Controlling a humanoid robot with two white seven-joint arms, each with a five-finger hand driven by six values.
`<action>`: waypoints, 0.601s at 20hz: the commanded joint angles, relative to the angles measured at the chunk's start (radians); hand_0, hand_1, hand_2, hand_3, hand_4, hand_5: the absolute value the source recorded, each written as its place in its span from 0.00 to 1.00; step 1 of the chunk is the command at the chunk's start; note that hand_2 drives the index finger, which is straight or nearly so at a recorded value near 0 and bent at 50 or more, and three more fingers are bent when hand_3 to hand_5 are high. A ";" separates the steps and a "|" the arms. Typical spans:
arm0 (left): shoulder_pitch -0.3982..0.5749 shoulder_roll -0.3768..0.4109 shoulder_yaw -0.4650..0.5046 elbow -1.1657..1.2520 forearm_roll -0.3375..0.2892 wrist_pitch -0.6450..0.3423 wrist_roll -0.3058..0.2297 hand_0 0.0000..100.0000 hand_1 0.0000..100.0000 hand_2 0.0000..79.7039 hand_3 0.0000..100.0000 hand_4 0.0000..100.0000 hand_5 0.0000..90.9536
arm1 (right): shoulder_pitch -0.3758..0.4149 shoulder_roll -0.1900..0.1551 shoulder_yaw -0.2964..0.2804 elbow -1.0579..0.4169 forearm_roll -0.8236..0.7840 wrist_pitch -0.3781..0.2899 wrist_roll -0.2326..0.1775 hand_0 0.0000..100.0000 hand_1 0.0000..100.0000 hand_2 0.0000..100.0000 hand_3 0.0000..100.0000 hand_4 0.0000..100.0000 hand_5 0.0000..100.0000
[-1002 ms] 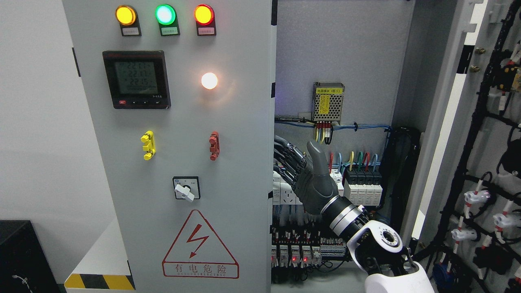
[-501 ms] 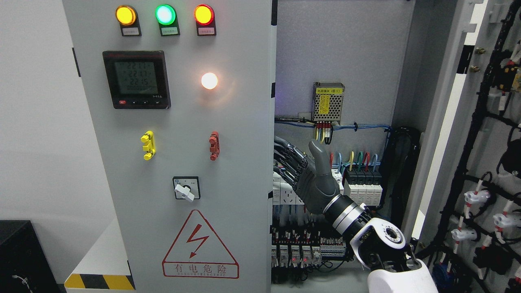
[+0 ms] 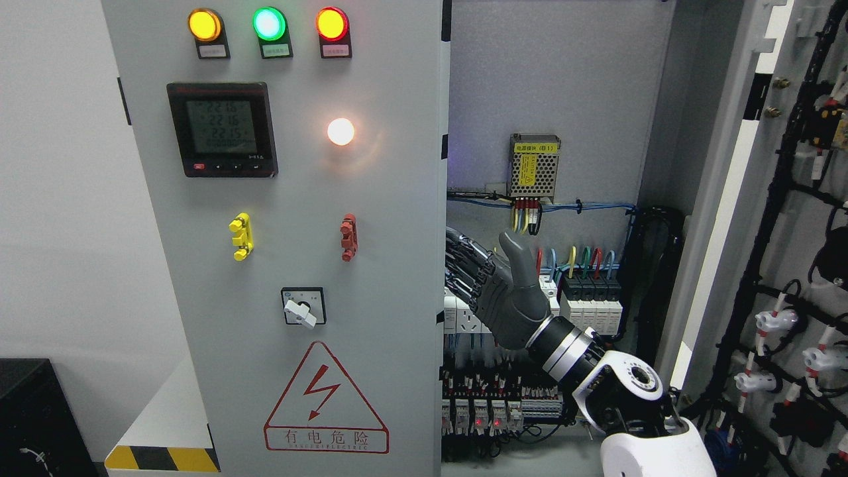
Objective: Open door with both hands
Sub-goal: 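Hook the right hand fingers behind the indicator-light door edge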
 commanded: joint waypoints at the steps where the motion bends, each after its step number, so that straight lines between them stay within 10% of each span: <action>1: 0.000 0.000 0.000 -0.001 0.000 0.000 0.004 0.00 0.00 0.00 0.00 0.00 0.00 | -0.006 -0.016 -0.010 0.007 0.000 0.000 0.053 0.00 0.00 0.00 0.00 0.00 0.00; 12: 0.000 0.000 0.000 0.001 0.001 0.000 0.003 0.00 0.00 0.00 0.00 0.00 0.00 | -0.017 -0.015 -0.010 0.009 0.000 0.020 0.113 0.00 0.00 0.00 0.00 0.00 0.00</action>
